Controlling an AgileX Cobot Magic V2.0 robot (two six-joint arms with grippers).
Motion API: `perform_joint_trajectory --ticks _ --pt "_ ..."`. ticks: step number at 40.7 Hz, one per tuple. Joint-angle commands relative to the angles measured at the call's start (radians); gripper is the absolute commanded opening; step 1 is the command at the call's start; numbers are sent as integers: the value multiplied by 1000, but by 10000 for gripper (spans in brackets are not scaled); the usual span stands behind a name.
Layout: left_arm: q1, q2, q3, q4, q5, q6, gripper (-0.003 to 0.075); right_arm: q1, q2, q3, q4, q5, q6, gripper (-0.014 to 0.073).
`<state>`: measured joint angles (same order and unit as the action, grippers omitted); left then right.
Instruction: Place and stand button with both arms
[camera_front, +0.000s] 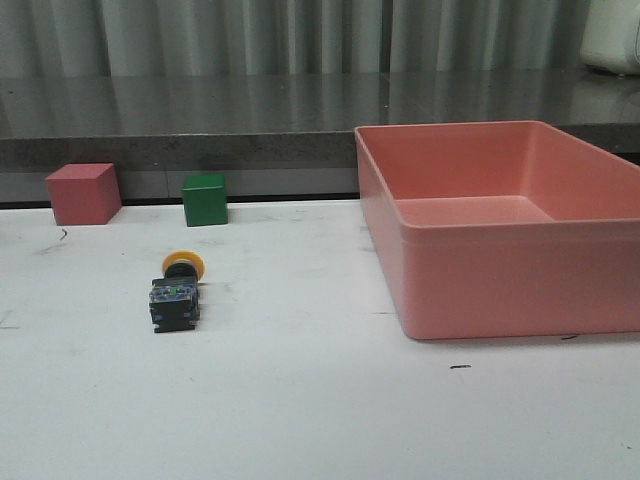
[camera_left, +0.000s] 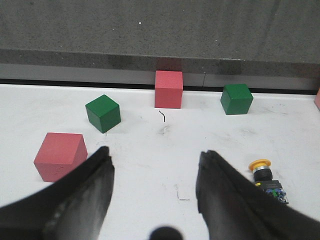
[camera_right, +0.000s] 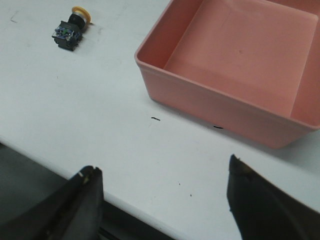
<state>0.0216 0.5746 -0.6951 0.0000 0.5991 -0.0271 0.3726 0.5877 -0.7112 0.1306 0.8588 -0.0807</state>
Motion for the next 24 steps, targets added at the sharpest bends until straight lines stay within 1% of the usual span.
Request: perform_joint_trajectory --ticks 1,5,14,24 --pt "-6 7 -26 -11 -73 -5 363 -8 -30 -17 7 -71 -14 541" --pt "-6 7 -26 -11 -73 -5 363 -8 -38 -17 7 -56 -14 541" --pt "-6 7 -26 -34 -75 -5 363 -8 -38 -17 7 34 -13 541" --pt "-6 24 -24 -40 -91 -5 363 -8 -38 -17 7 40 -13 541"
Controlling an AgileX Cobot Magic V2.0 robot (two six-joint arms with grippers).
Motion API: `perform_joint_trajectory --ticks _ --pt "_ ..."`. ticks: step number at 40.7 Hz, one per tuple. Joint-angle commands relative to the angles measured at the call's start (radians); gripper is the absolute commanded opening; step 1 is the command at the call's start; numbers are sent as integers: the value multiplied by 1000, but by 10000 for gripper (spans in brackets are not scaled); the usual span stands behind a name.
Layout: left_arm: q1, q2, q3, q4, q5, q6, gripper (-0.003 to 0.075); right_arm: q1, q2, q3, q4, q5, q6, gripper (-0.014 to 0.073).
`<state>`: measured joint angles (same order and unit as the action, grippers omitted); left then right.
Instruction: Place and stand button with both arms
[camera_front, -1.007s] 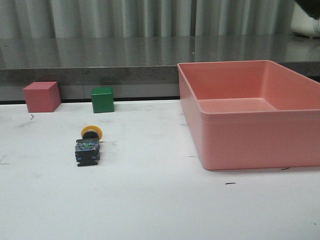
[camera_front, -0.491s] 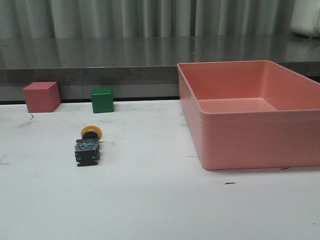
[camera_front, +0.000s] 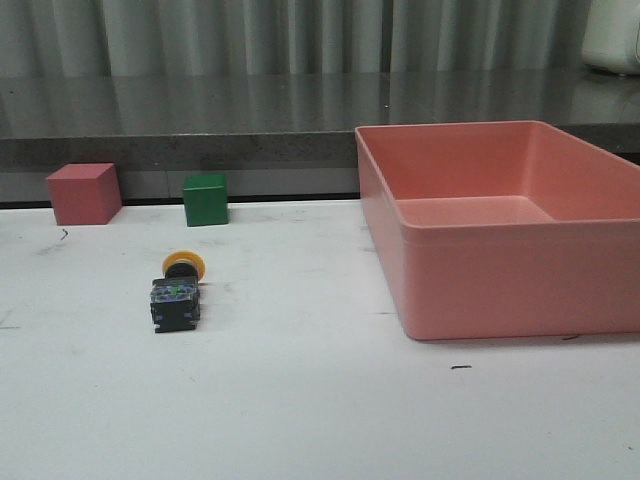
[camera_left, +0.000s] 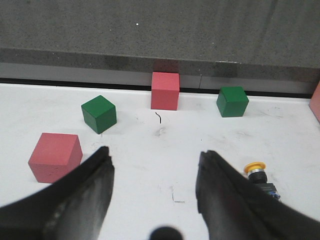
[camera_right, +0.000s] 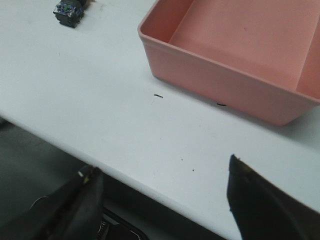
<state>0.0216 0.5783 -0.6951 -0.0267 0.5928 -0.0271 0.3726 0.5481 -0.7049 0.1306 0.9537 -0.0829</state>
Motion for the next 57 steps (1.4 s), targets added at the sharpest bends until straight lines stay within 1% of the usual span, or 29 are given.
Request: perform_joint_trajectory --ticks 1,8,11,13,17,19,22,25,33,36,39,45,47,51,57 --pt "-6 23 -24 -13 -85 -5 363 -8 2 -23 7 -55 -11 541" --pt "-7 69 -24 -15 -65 -5 364 -8 2 -23 7 -54 -11 541" --pt "-7 98 -33 -15 -53 4 382 -8 2 -23 7 -54 -11 541" --pt "-7 122 -52 -28 -34 15 414 -8 2 -23 7 -54 -11 541" --pt "-28 179 -104 -76 16 64 510 -8 2 -23 7 -54 -11 541" --pt "-52 214 -143 -79 51 66 533 -8 2 -23 7 -54 -11 541" --pt "-93 265 -191 -74 104 66 535 -8 2 -23 7 -54 -11 541" --pt "-130 322 -230 -74 127 66 535 -8 2 -23 7 -54 -11 541" --pt "-236 493 -312 -39 141 66 535 -8 2 -23 7 -54 -11 541" --pt "-262 550 -329 -35 141 66 535 -8 2 -23 7 -54 -11 541" --pt "-268 606 -340 -42 126 66 534 -8 2 -23 7 -54 -11 541" --pt "-268 720 -341 -163 -4 66 531 -8 2 -23 7 -54 -11 541" --pt "-268 752 -344 -173 -23 71 528 -8 2 -23 7 -54 -11 541" --pt "-268 811 -375 -173 6 92 511 -8 2 -23 7 -54 -11 541" --pt "-277 917 -483 -167 133 88 513 -8 2 -23 7 -54 -11 541"
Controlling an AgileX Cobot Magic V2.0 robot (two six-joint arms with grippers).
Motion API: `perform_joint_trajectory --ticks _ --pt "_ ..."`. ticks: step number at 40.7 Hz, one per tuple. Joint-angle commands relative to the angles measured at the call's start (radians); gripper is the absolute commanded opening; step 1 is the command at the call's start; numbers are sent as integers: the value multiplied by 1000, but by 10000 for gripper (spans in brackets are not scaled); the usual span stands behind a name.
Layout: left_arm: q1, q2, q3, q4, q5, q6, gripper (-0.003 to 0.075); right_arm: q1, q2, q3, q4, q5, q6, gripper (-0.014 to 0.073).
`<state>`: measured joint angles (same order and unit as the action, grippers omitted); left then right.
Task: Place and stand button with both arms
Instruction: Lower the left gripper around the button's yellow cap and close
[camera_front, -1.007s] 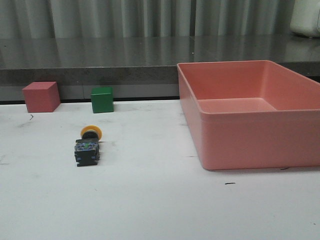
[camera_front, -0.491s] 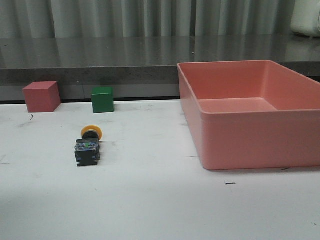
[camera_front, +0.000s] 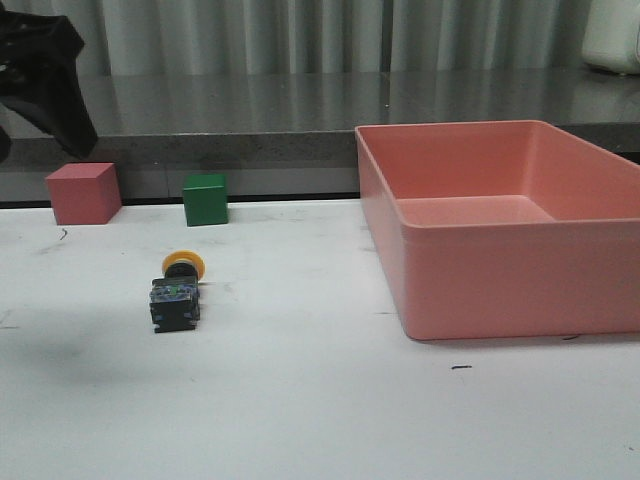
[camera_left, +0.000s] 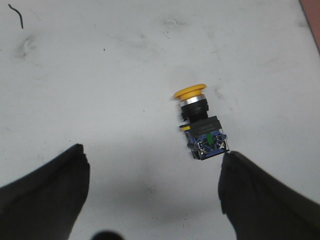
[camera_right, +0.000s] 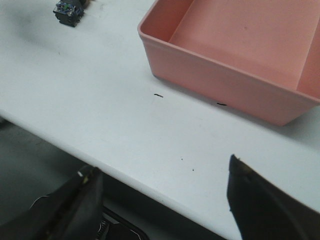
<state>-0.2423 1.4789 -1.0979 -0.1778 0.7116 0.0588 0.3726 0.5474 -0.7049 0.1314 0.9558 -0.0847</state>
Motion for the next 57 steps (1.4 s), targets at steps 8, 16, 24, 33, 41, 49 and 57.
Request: perform_joint_trajectory --ticks 8,16,24,33,41,49,57 --pt "-73 155 -217 87 96 -130 517 -8 2 -23 6 -56 -9 541" --pt "-162 251 -324 240 134 -310 517 -8 2 -23 6 -56 -9 541" --pt "-188 314 -399 253 167 -422 517 -8 2 -23 6 -56 -9 541" --pt "-188 388 -475 255 204 -524 515 -8 2 -23 6 -56 -9 541" --pt "-188 447 -523 262 228 -581 515 -8 2 -23 6 -56 -9 541" --pt "-188 511 -546 278 239 -602 515 -8 2 -23 6 -56 -9 541" --pt "-188 553 -546 259 242 -607 515 -8 2 -23 6 -56 -9 541"
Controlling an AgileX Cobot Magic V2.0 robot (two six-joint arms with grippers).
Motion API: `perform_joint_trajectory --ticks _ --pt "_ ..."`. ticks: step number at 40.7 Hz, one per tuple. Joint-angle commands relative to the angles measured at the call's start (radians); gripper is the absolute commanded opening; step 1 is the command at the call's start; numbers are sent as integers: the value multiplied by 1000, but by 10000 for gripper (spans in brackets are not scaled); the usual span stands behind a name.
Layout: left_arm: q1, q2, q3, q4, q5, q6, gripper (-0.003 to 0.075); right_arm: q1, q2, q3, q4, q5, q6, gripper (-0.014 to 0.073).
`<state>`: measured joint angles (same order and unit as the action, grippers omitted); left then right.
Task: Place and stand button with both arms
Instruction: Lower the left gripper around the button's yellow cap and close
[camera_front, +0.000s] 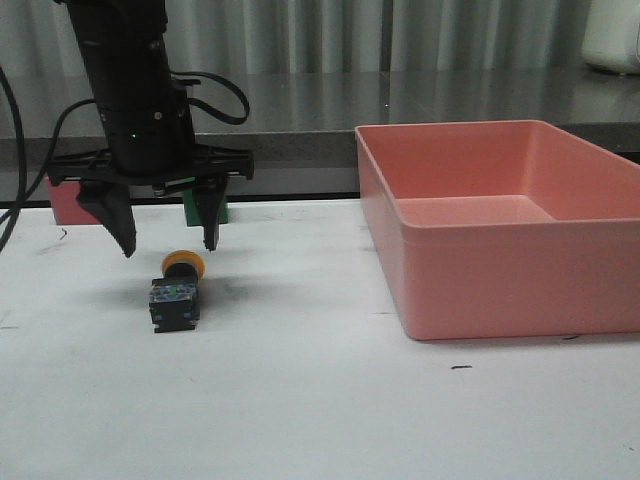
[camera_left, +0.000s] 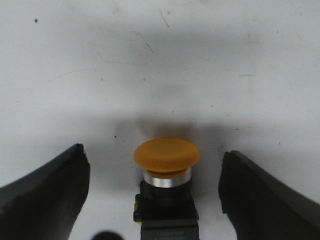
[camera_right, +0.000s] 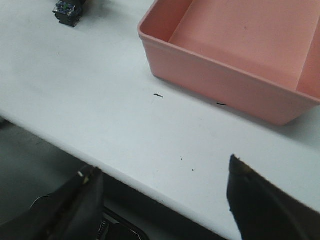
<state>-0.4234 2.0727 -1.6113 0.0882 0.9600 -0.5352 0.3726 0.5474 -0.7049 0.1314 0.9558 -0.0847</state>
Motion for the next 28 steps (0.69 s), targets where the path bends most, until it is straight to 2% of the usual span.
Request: perform_joint_trajectory --ticks 1,18,28 --pt "-7 -37 -33 -8 -6 -13 515 -8 2 -23 6 -56 -9 541" --pt "-10 8 -35 -15 -44 -13 514 -8 2 -23 6 -56 -9 541" --pt "-10 31 -35 -44 -31 -13 446 -8 2 -23 6 -56 -9 541"
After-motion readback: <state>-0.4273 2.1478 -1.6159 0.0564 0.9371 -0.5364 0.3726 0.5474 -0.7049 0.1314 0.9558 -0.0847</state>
